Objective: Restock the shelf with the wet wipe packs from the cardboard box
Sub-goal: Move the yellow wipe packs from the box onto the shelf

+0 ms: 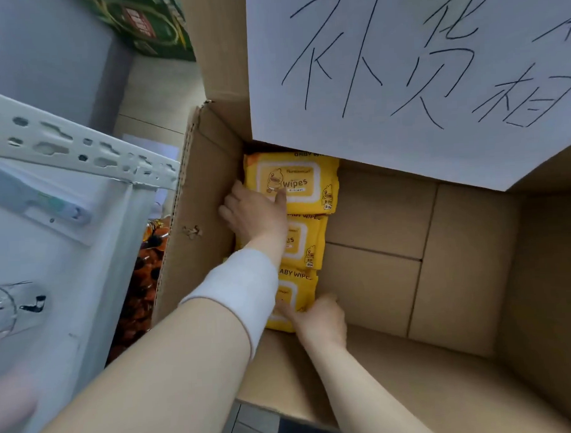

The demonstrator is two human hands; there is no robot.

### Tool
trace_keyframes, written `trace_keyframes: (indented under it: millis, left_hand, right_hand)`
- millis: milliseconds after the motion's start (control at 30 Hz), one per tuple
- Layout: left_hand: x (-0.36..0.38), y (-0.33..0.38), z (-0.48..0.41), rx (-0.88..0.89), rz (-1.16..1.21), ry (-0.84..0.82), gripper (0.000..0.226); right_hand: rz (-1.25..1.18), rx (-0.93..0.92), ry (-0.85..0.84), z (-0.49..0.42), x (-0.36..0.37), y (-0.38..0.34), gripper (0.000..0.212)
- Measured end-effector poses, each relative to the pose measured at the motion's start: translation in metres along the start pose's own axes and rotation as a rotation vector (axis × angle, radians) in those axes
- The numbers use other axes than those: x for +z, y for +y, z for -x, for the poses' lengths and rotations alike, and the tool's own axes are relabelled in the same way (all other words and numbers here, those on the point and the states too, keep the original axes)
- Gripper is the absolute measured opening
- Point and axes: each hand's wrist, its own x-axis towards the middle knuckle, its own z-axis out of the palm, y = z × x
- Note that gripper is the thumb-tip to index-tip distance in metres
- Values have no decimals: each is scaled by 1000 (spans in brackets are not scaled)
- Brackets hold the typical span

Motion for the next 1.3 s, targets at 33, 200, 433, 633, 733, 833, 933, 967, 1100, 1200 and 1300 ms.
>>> trace_keyframes:
  millis: [33, 200, 433, 633, 733, 833, 933, 967, 1100, 1200, 1300]
  left_hand:
    - [0, -2, -1, -1, -4, -14, 81]
    - [-1, -7, -8, -18, 49, -111, 86]
    - [-1, 4, -2, 50, 113, -288, 97]
    - [-15, 16, 16, 118, 211, -414, 93]
    - [-42, 9, 29, 120, 274, -440, 89]
    - [-79, -8, 49, 153, 323, -454, 77]
    - [-128, -29, 81, 135, 433, -448, 62]
    - [-148, -37, 95, 125, 469, -442, 60]
    - [-230, -74, 169, 141, 577, -366, 55]
    - [-286, -116, 232, 152, 708, -258, 43]
    - [-331, -164, 297, 120, 842, -100, 35]
  right_hand:
    - [-8, 4, -5, -3, 0, 0, 78]
    - [-45, -32, -128, -14, -6, 4, 67]
    - [-214, -142, -263, -10, -30, 17, 35]
    - [-385, -196, -193, 8, -71, 44, 29]
    - [-388, -206, -53, 26, -101, 60, 33]
    - [-407, -226, 52, 53, -127, 73, 37]
    - [-410, -279, 109, 96, -149, 79, 33]
    - [-422, -301, 109, 113, -154, 81, 31]
    - [-458, -397, 77, 189, -162, 89, 23]
    - [-476, -447, -9, 243, -155, 99, 25]
    - [-411, -554, -60, 297, -139, 110, 18]
